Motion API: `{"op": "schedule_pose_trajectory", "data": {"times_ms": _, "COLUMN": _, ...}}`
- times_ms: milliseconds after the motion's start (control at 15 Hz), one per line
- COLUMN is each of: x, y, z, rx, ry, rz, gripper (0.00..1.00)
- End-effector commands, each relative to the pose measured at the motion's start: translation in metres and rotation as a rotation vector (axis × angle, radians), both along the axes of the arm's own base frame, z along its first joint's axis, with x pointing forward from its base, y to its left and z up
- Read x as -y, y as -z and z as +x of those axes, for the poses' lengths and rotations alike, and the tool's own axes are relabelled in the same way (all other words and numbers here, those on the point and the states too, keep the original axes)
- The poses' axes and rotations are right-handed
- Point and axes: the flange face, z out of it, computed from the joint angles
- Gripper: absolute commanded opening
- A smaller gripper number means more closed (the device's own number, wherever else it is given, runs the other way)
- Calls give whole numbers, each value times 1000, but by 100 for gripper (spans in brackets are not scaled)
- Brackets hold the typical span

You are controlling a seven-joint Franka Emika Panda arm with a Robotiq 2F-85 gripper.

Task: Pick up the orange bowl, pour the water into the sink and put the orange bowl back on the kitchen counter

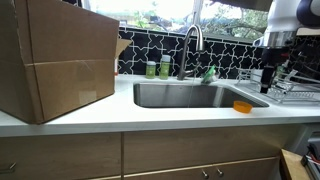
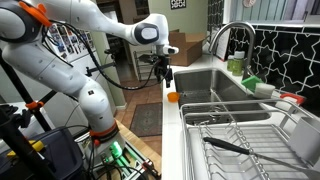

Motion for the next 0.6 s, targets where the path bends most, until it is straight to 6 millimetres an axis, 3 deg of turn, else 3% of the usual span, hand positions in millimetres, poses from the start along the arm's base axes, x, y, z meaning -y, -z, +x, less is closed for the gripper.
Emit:
{"op": "schedule_pose_trajectory", "data": {"times_ms": 0, "x": 25, "y": 28, "z": -6, "rx": 13, "ry": 8, "rz": 42, "gripper": 100}}
{"op": "schedule_pose_trajectory", "data": {"times_ms": 533, "x": 57, "y": 69, "z": 2, "rx": 57, "ry": 125, "rz": 80, "gripper": 100}}
